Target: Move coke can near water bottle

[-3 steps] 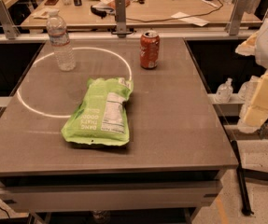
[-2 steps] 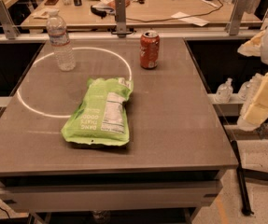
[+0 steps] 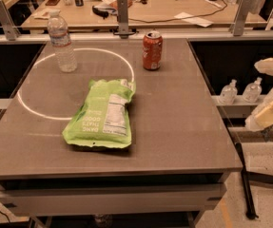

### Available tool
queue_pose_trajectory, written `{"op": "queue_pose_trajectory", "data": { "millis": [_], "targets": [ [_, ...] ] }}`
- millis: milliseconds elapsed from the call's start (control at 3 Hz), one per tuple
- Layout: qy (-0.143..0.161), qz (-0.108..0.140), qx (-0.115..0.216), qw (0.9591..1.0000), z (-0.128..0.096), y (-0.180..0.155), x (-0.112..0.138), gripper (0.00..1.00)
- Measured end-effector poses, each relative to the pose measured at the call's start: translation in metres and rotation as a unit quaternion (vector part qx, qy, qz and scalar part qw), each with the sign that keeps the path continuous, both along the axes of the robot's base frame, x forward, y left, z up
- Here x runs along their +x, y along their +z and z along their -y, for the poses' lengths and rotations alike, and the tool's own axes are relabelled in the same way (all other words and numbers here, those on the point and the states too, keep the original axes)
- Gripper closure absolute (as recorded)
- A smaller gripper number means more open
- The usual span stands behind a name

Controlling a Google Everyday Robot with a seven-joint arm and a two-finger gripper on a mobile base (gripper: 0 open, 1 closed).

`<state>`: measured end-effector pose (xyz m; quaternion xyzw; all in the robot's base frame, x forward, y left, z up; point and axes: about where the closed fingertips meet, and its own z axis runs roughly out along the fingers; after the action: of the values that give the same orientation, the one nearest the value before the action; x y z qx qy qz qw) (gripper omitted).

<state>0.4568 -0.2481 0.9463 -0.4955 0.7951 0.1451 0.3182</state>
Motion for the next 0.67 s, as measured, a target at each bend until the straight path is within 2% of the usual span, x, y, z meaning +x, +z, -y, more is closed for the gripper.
{"op": "queue_pose_trajectory", "data": {
  "millis": [333, 667],
  "targets": [
    [-0.024, 0.019, 0.103, 0.9942, -0.015, -0.004, 0.007, 0.00],
    [-0.054, 0.032, 0.157, 0.9857, -0.025, -0.011, 0.016, 0.00]
  ]
}}
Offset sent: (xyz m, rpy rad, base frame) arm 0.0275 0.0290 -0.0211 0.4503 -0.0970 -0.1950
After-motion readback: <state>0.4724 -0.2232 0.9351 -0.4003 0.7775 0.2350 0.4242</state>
